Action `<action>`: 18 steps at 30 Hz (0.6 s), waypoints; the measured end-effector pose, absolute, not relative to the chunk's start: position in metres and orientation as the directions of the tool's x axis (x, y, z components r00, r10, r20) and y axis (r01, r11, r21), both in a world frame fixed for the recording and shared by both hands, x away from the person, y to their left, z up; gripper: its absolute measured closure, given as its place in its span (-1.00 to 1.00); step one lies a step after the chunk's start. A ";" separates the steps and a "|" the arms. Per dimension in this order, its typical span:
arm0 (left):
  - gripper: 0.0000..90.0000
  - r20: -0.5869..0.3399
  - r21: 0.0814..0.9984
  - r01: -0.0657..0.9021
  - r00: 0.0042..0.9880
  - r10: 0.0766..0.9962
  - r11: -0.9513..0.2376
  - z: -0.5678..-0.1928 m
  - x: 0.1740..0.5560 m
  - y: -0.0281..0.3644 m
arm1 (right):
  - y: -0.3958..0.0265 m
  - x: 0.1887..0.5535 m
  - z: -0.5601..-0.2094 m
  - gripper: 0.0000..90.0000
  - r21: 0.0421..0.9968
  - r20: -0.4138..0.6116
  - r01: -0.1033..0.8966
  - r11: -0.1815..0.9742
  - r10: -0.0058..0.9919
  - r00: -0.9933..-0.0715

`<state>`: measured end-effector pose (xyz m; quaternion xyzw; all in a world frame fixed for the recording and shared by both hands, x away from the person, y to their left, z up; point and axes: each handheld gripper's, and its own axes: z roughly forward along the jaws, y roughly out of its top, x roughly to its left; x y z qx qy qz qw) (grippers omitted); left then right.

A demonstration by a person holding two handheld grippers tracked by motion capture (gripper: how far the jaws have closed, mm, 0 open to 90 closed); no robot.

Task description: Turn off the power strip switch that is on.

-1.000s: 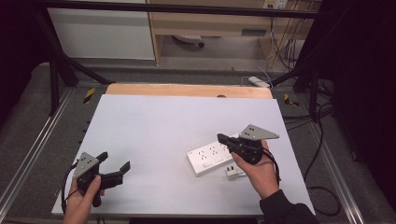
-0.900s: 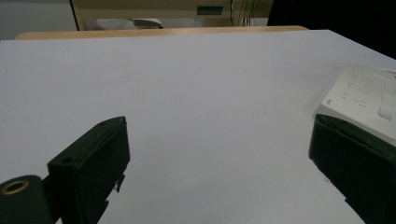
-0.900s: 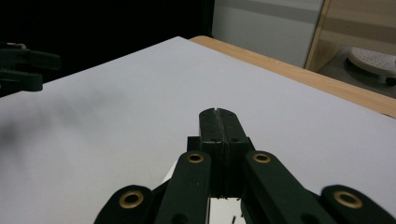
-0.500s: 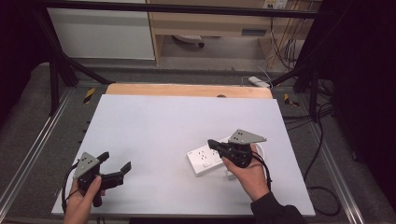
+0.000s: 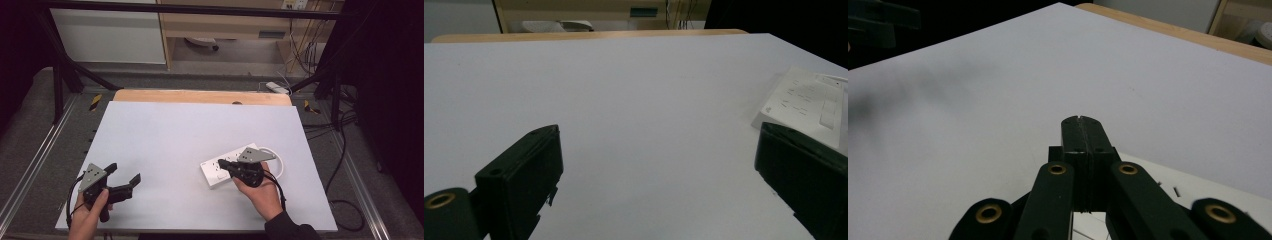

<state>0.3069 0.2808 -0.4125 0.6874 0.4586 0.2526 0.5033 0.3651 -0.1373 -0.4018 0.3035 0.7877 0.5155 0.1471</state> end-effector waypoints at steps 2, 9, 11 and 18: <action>-0.89 -0.115 0.925 0.374 0.451 0.885 -0.070 -0.413 0.307 0.281 | -0.136 0.365 -0.404 1.00 0.899 0.080 0.328 0.290 0.628 -0.774; -0.89 -0.111 0.928 0.367 0.444 0.889 -0.068 -0.411 0.307 0.282 | -0.135 0.365 -0.410 1.00 0.890 0.083 0.341 0.303 0.627 -0.775; -0.89 -0.109 0.926 0.370 0.445 0.889 -0.072 -0.412 0.307 0.282 | -0.135 0.364 -0.411 1.00 0.888 0.082 0.342 0.307 0.626 -0.776; -0.89 -0.104 0.927 0.368 0.449 0.887 -0.077 -0.411 0.307 0.282 | -0.132 0.364 -0.417 1.00 0.879 0.083 0.354 0.321 0.626 -0.775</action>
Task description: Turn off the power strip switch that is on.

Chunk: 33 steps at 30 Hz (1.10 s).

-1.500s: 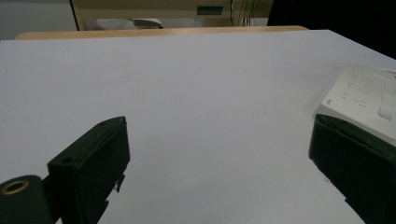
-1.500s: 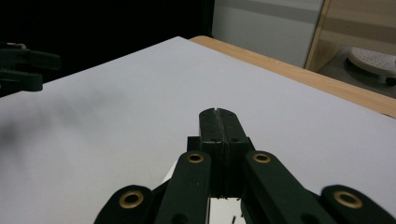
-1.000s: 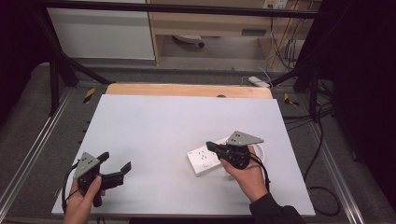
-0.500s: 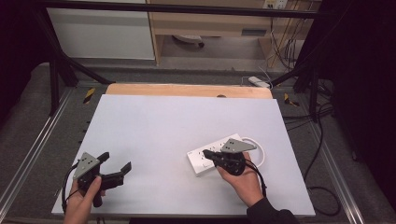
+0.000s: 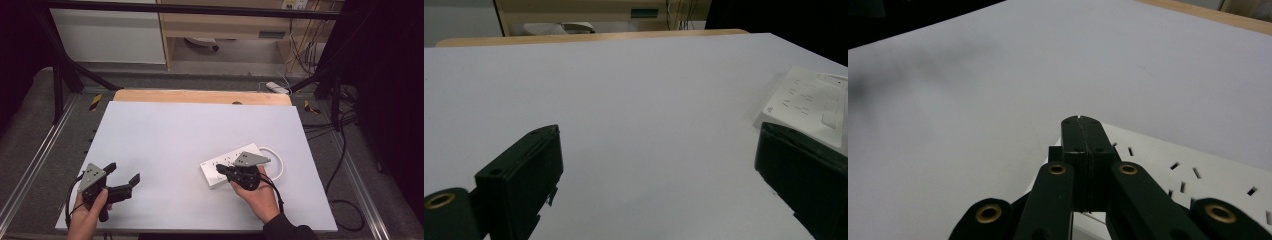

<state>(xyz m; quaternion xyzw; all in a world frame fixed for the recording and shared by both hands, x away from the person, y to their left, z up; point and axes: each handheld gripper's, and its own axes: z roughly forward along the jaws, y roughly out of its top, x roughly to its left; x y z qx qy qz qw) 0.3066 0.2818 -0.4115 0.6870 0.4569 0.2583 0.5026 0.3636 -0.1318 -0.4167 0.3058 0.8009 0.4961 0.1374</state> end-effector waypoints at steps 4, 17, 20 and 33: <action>-0.89 -0.100 0.925 0.370 0.450 0.888 -0.084 -0.411 0.307 0.281 | -0.132 0.364 -0.419 1.00 0.876 0.087 0.360 0.321 0.630 -0.772; -0.89 -0.106 0.926 0.369 0.451 0.886 -0.077 -0.411 0.306 0.281 | -0.131 0.365 -0.431 1.00 0.850 0.093 0.398 0.345 0.646 -0.757; -0.89 -0.100 0.924 0.373 0.446 0.889 -0.083 -0.411 0.306 0.282 | -0.129 0.364 -0.433 1.00 0.844 0.094 0.404 0.352 0.645 -0.759; -0.89 -0.097 0.924 0.373 0.446 0.890 -0.086 -0.412 0.306 0.282 | -0.126 0.365 -0.442 1.00 0.824 0.077 0.416 0.385 0.650 -0.756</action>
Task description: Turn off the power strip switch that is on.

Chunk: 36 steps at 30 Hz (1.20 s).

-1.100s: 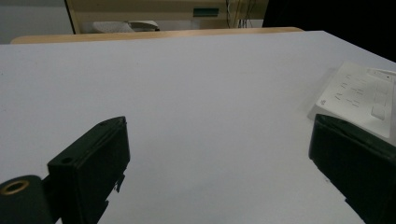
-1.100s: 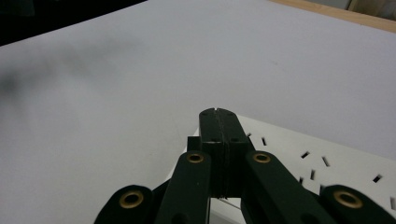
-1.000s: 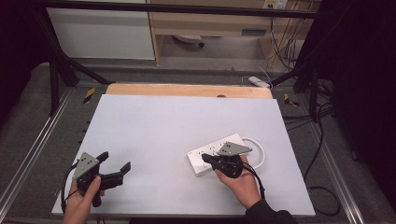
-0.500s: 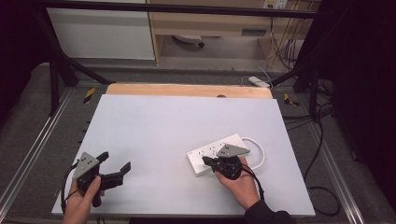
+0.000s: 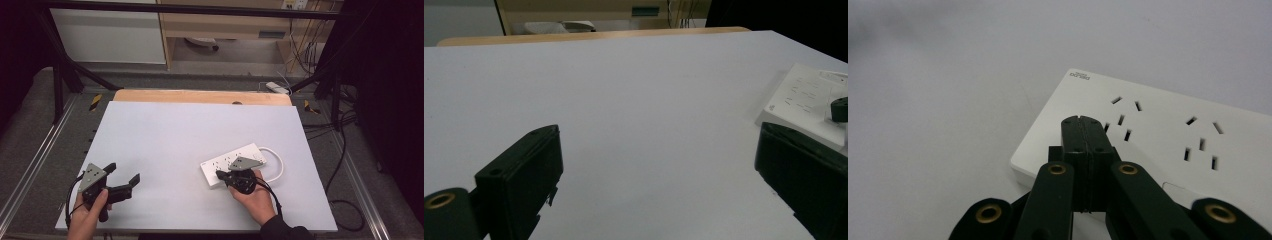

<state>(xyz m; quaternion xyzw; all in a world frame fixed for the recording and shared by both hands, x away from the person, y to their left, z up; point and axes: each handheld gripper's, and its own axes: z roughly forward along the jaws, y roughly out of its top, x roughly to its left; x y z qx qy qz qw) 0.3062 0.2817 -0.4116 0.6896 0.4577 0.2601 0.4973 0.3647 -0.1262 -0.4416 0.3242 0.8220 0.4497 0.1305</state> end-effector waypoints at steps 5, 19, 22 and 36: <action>-0.89 -0.101 0.924 0.373 0.439 0.893 -0.079 -0.412 0.306 0.282 | -0.127 0.366 -0.442 1.00 0.824 0.084 0.423 0.377 0.658 -0.749; -0.89 -0.102 0.926 0.370 0.439 0.893 -0.077 -0.412 0.306 0.282 | -0.127 0.365 -0.443 1.00 0.825 0.088 0.425 0.374 0.657 -0.749; -0.89 -0.101 0.925 0.371 0.441 0.892 -0.078 -0.412 0.307 0.282 | -0.127 0.365 -0.443 1.00 0.826 0.087 0.422 0.373 0.657 -0.749; -0.89 -0.098 0.925 0.372 0.442 0.892 -0.082 -0.412 0.306 0.282 | -0.127 0.364 -0.444 1.00 0.829 0.086 0.420 0.369 0.658 -0.748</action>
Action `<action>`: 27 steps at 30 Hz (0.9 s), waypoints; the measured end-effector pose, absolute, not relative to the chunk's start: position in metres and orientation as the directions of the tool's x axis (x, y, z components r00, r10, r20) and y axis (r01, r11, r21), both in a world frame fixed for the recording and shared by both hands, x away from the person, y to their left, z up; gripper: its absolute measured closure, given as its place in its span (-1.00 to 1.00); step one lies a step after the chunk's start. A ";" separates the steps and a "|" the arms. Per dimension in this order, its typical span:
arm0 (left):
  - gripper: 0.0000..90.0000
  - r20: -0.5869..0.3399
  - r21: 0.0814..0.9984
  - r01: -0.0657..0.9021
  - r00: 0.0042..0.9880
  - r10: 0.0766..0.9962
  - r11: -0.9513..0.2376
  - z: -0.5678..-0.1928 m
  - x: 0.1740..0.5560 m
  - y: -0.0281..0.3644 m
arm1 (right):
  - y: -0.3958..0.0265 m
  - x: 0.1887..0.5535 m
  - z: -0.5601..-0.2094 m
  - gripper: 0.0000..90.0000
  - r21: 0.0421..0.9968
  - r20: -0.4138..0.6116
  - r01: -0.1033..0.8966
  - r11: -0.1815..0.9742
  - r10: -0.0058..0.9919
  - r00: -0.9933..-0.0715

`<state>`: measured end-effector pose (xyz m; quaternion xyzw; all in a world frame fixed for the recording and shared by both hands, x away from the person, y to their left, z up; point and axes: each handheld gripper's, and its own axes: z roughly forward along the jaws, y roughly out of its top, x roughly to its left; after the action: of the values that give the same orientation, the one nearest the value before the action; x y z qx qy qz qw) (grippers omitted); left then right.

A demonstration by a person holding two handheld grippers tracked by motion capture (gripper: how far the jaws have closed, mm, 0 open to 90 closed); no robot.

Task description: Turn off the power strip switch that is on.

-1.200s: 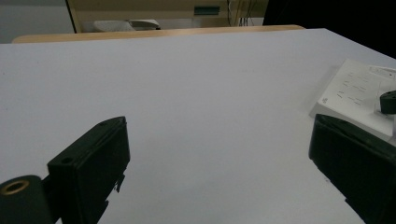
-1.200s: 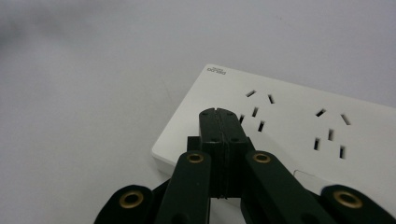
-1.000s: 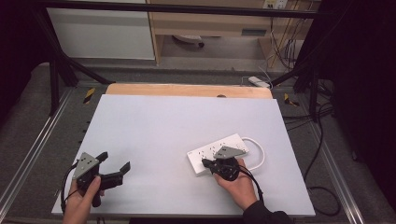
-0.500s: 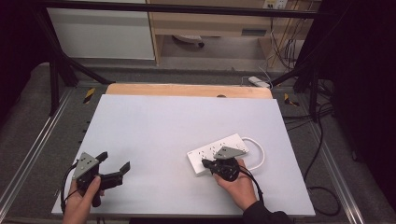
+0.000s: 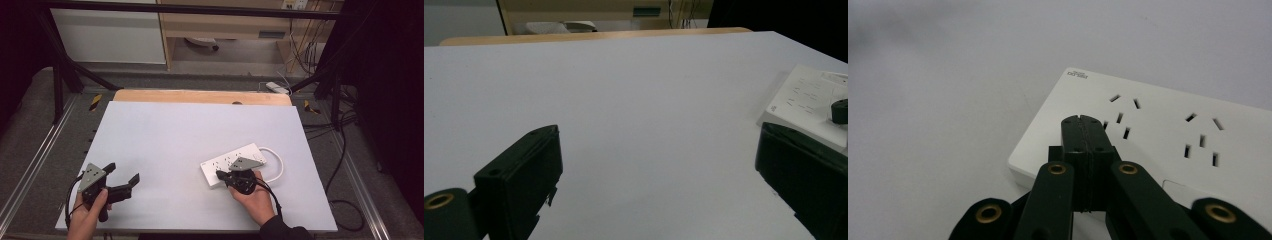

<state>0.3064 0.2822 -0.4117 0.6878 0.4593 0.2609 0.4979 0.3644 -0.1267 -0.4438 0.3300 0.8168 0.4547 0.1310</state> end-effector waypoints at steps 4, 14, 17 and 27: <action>-0.89 -0.098 0.924 0.373 0.443 0.891 -0.084 -0.412 0.307 0.282 | -0.126 0.364 -0.444 1.00 0.831 0.081 0.417 0.369 0.660 -0.747; -0.89 -0.096 0.926 0.369 0.443 0.891 -0.084 -0.411 0.306 0.282 | -0.127 0.364 -0.445 1.00 0.832 0.087 0.419 0.363 0.661 -0.745; -0.89 -0.098 0.925 0.371 0.444 0.891 -0.083 -0.412 0.306 0.282 | -0.127 0.364 -0.445 1.00 0.832 0.086 0.418 0.364 0.660 -0.746; -0.89 -0.095 0.925 0.370 0.447 0.890 -0.087 -0.412 0.306 0.282 | -0.125 0.364 -0.447 1.00 0.829 0.073 0.411 0.378 0.657 -0.751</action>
<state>0.3063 0.2819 -0.4115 0.6896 0.4567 0.2609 0.4978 0.3640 -0.1254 -0.4466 0.3260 0.8189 0.4524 0.1357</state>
